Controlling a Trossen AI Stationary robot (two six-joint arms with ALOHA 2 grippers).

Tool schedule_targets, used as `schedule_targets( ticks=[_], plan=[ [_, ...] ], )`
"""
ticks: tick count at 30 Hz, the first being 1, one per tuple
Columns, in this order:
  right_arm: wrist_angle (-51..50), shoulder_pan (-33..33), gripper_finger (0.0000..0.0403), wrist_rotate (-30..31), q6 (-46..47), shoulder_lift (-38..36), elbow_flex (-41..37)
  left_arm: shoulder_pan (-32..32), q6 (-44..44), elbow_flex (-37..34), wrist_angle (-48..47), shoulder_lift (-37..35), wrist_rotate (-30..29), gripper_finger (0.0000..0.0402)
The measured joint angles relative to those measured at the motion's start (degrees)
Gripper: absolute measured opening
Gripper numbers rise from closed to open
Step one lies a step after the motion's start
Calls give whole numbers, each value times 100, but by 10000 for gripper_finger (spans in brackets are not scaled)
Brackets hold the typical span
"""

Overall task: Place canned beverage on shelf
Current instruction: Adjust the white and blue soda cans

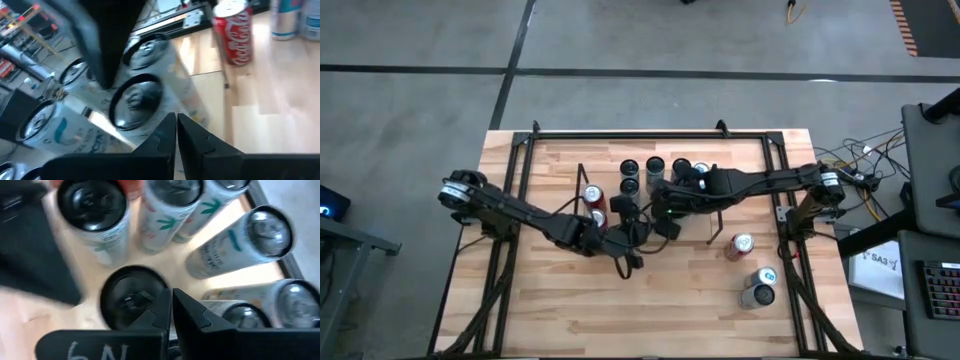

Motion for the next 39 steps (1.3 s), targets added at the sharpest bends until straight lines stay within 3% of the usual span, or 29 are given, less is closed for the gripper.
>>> schedule_targets(
  ticks=[5, 10, 22, 33, 39],
  plan=[
    [47, -157, 9, 191, -209, 34, 2, -30, 72, 2, 160, 115, 478, 0],
    [81, -240, 9, 204, -325, 161, 2, -7, 34, 0, 221, 272, 476, 0],
    [59, -105, 9, 72, -171, 196, 2, 34, -88, 2, 227, 337, -509, 0],
    [-69, -43, 9, 80, -21, 172, 2, 34, -165, 2, 227, 332, -624, 0],
    [-57, -26, 9, -8, -19, 153, 2, 28, -207, 2, 253, 309, -1160, 0]
  ],
)
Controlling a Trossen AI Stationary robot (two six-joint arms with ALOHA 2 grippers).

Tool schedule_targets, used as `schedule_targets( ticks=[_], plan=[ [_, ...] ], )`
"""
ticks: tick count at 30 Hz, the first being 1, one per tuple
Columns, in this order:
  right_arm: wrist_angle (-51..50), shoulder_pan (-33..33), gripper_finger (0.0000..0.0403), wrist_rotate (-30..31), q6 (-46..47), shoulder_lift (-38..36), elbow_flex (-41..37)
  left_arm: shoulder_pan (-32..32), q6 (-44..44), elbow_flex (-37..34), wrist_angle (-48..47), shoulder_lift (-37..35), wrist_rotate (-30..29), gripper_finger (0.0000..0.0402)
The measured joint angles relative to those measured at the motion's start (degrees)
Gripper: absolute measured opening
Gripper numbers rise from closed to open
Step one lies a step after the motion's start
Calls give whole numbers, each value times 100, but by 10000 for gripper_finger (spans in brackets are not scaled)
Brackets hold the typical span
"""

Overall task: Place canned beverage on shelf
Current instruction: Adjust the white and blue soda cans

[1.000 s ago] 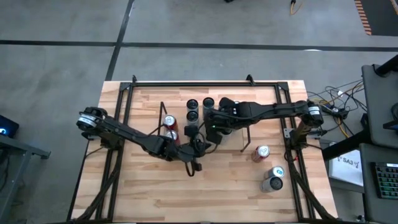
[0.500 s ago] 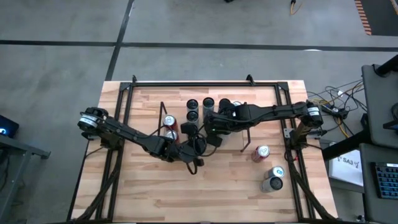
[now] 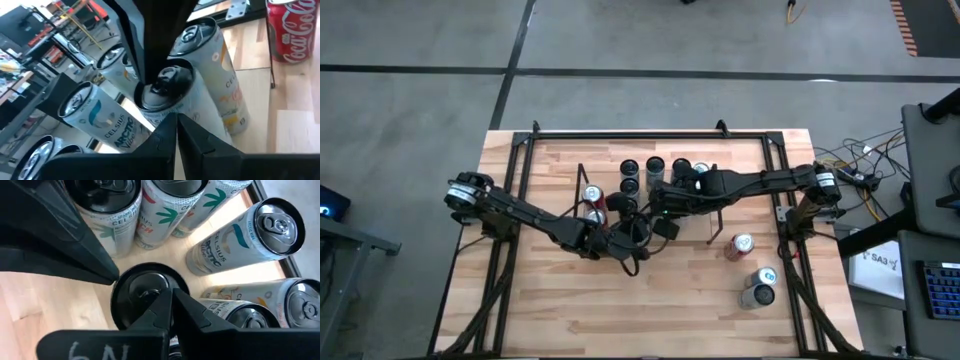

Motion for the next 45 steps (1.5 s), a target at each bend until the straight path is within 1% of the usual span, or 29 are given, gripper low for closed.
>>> schedule_targets(
  ticks=[7, 11, 13, 15, 17, 19, 25, 30, 39, 45],
  plan=[
    [24, -4, 9, 15, -13, -3, 0, -143, -63, 0, -6, -101, -31, 0],
    [71, -7, 9, 78, -88, -74, 0, -292, -66, 0, -5, -138, 49, 0],
    [85, -16, 9, 177, -140, -119, 0, -316, -66, 0, -4, -141, 264, 0],
    [73, -38, 9, 409, -223, -151, 0, -314, -91, 0, 14, -141, 657, 0],
    [70, -83, 9, 510, -281, -153, 0, -288, -127, 0, 194, -110, 997, 0],
    [70, -145, 9, 514, -328, -153, 0, -264, -118, 0, 322, -58, 1069, 0],
    [57, -238, 9, 513, -371, -100, -2, -113, -181, 0, 382, 44, 1073, 0],
    [-17, -226, 9, 165, -268, -88, -2, 6, -323, 0, 380, 50, 1075, 0],
    [-28, -225, 9, 75, -260, -76, -10, 53, -371, 0, 380, 52, 1075, 0],
    [-24, -225, 9, -106, -116, -74, -11, 143, -444, 0, 380, 52, 1073, 0]
  ],
)
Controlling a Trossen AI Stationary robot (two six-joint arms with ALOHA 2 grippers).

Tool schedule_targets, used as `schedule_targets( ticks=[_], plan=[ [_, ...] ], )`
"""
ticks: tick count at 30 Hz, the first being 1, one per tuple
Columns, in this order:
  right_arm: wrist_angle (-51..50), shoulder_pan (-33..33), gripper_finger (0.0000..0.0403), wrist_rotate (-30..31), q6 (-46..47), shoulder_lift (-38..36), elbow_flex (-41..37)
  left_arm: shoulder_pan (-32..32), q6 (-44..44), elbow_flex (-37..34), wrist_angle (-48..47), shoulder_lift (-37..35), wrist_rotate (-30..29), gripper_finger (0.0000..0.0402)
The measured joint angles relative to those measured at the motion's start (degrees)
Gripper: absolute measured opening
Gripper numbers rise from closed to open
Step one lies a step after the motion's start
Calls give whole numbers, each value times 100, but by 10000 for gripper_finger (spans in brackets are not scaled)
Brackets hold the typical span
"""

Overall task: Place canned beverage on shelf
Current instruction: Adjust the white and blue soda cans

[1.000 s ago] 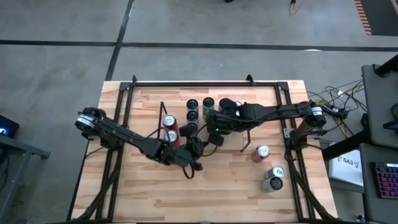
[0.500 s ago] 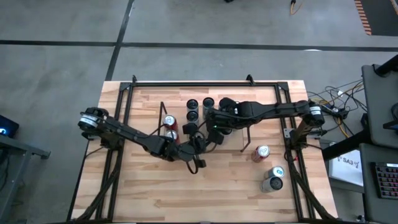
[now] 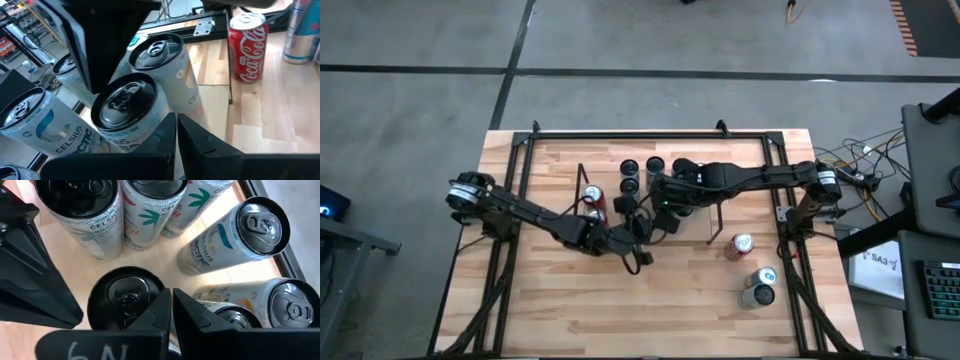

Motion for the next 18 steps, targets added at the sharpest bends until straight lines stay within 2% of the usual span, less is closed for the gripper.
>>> schedule_targets(
  ticks=[9, 13, 18],
  plan=[
    [77, 40, 9, -247, 143, 6, 0, -12, -112, 0, -4, -2, -102, 0],
    [177, 76, 9, -245, 112, -3, -2, -116, -155, 0, -110, -41, -509, 0],
    [177, 71, 9, -52, 6, -87, -4, -251, -139, 0, -131, -68, -476, 0]
  ],
)
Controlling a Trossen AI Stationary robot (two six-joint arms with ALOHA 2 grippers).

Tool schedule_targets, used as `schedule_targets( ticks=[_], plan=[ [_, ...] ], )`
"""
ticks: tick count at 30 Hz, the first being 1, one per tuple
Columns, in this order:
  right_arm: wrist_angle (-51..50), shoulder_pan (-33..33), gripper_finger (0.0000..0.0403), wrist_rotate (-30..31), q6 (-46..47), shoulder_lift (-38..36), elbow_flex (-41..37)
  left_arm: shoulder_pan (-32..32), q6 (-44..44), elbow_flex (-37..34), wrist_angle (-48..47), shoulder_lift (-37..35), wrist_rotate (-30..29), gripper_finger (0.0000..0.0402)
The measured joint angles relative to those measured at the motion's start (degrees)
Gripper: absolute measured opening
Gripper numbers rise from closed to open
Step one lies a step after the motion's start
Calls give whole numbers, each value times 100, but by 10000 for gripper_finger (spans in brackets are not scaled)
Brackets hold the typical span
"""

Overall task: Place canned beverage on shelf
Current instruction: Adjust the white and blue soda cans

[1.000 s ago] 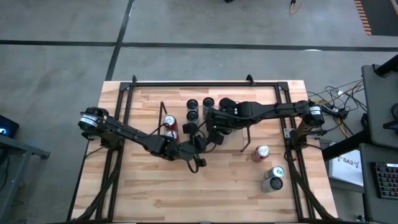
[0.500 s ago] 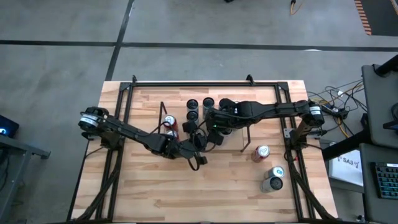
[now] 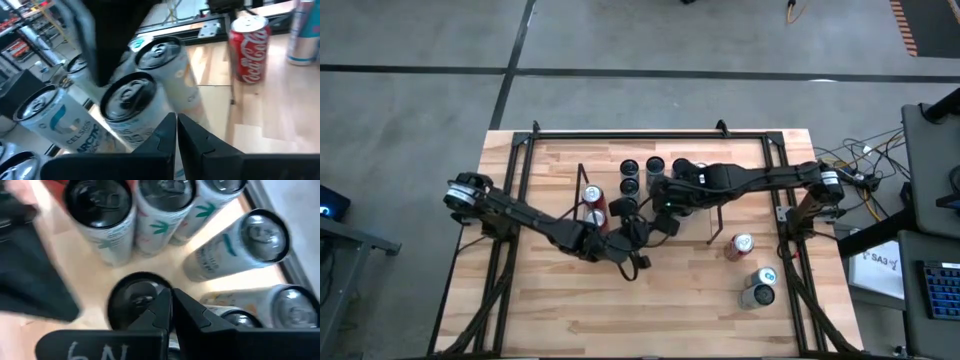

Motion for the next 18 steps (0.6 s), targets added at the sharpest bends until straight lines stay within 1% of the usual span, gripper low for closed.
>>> schedule_targets(
  ticks=[7, 13, 18],
  plan=[
    [-11, -244, 9, 77, -260, 68, 0, -9, 12, 0, 21, 88, 74, 0],
    [-27, -287, 9, -194, -307, 109, 0, -2, 46, 0, 155, 184, 72, 0],
    [-110, -284, 9, -265, -161, 111, 0, 50, 75, 0, 288, 289, 70, 0]
  ],
)
